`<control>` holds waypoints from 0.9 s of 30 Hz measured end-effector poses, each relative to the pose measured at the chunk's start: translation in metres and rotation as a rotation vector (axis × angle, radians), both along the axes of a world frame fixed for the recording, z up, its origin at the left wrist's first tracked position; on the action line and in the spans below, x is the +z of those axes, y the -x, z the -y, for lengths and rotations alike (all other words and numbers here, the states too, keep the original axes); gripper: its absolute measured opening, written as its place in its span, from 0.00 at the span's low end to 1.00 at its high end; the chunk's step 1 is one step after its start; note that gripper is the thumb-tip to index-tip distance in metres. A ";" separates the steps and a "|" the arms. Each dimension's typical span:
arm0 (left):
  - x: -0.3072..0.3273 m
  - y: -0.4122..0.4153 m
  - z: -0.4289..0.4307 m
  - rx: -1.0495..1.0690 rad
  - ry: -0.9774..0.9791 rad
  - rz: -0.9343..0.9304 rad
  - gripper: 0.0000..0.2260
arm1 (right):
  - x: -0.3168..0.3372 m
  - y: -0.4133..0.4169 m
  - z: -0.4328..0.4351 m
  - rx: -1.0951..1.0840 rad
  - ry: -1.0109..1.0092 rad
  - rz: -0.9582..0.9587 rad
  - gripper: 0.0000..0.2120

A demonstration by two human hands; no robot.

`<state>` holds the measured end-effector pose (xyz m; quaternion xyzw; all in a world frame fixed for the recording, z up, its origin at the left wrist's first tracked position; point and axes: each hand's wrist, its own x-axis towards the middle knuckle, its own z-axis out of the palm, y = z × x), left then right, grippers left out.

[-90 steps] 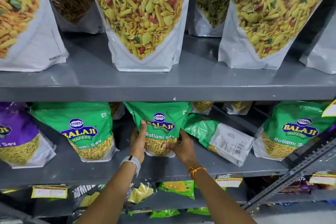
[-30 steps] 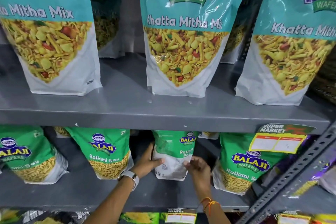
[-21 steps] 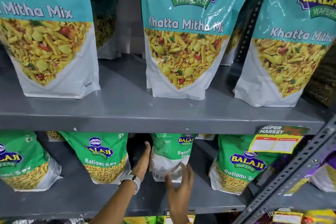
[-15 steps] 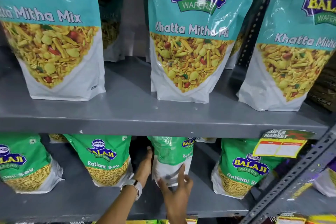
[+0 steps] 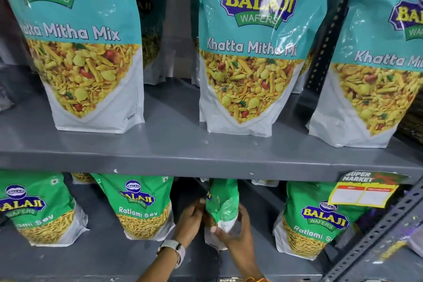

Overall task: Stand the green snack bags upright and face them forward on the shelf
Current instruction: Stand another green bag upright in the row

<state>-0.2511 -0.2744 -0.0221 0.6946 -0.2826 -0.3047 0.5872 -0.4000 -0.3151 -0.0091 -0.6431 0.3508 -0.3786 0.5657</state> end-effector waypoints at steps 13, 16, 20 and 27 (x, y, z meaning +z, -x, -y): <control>0.009 0.001 0.005 -0.046 0.052 0.001 0.05 | -0.006 0.024 0.036 0.066 0.047 -0.081 0.11; 0.007 0.000 0.001 -0.081 0.043 0.023 0.17 | 0.001 0.025 0.042 0.121 0.052 -0.129 0.08; 0.011 0.004 -0.004 -0.096 0.109 0.087 0.06 | 0.005 0.026 0.050 0.101 0.008 -0.050 0.14; 0.007 0.003 -0.006 0.024 0.121 0.259 0.11 | -0.001 0.015 0.053 -0.091 0.076 -0.211 0.05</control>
